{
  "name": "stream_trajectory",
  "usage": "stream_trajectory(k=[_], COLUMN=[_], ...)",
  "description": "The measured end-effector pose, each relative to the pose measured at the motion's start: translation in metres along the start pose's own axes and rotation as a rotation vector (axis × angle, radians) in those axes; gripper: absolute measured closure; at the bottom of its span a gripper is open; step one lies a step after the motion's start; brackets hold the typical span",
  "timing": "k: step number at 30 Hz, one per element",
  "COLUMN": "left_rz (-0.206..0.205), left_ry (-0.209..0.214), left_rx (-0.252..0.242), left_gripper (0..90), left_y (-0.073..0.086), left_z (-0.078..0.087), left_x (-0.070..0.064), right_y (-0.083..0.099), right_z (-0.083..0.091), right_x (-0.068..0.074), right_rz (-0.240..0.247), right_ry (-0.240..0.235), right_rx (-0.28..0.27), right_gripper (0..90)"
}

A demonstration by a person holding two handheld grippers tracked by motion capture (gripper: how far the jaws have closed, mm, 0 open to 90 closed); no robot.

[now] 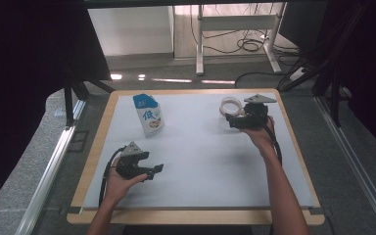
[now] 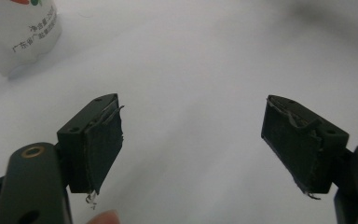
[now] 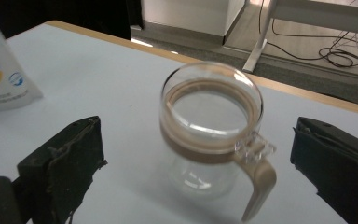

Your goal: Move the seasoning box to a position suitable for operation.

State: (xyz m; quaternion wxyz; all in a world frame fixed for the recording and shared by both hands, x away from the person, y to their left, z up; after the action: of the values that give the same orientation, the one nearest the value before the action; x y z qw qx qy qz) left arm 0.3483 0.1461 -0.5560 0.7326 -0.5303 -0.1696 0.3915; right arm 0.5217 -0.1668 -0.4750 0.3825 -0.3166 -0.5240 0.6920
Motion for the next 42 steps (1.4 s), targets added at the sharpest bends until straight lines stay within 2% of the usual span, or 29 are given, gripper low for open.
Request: stream_trajectory(k=[5, 7, 10, 13, 15, 21, 23, 29, 32, 37, 42], left_rz=[0.008, 0.01, 0.01, 0.005, 0.008, 0.008, 0.011, 0.01, 0.009, 0.01, 0.005], left_ry=[-0.006, -0.007, -0.004, -0.002, -0.002, -0.002, -0.004, -0.005, -0.005, -0.006, -0.004], left_rx=[0.004, 0.006, 0.01, 0.017, 0.019, 0.023, 0.026, 0.026, 0.024, 0.026, 0.028], left_gripper=[20.1, 20.1, 20.1, 20.1, 20.1, 20.1, 20.1, 20.1, 20.1, 20.1, 20.1], left_y=[0.002, 0.003, 0.003, 0.005, 0.005, 0.006, 0.007, 0.008, 0.008, 0.008, 0.008], left_z=[-0.001, -0.001, -0.002, -0.004, -0.005, -0.006, -0.007, -0.007, -0.006, -0.007, -0.007], left_x=[0.003, 0.004, 0.003, 0.002, 0.002, 0.003, 0.003, 0.003, 0.004, 0.003, 0.003], right_y=[-0.003, -0.004, -0.001, 0.014, 0.018, 0.023, 0.031, 0.041, 0.041, 0.04, 0.04], right_z=[-0.022, -0.029, -0.034, -0.044, -0.048, -0.056, -0.062, -0.069, -0.069, -0.067, -0.065], right_x=[-0.01, -0.012, -0.013, -0.016, -0.016, -0.014, -0.014, -0.014, -0.015, -0.013, -0.013], right_rz=[-0.024, -0.008, -0.014, -0.017, -0.029, -0.021, -0.007, -0.007, -0.018, 0.006, 0.005], right_ry=[-0.005, -0.005, -0.01, -0.001, -0.011, -0.023, -0.021, -0.032, -0.034, -0.026, -0.04], right_rx=[0.013, 0.013, 0.01, 0.05, 0.053, 0.058, 0.081, 0.101, 0.092, 0.093, 0.088], right_gripper=[0.9, 0.9, 0.9, 0.7, 0.8, 0.9, 0.9, 7.0, 8.8, 11.0, 11.3])
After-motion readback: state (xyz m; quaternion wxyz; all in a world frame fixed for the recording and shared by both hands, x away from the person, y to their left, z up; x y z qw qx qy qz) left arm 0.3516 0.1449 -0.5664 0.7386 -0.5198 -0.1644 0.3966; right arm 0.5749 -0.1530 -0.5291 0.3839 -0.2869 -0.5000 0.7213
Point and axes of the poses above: each handheld gripper's, and its own axes: z roughly backward along the jaws, y roughly out of its underside, x roughly to its left, the point moved 8 cm from there along -z, roughly forward along the jaws, and after that the axes turned 15 degrees about -x, right-handed, at the moved point
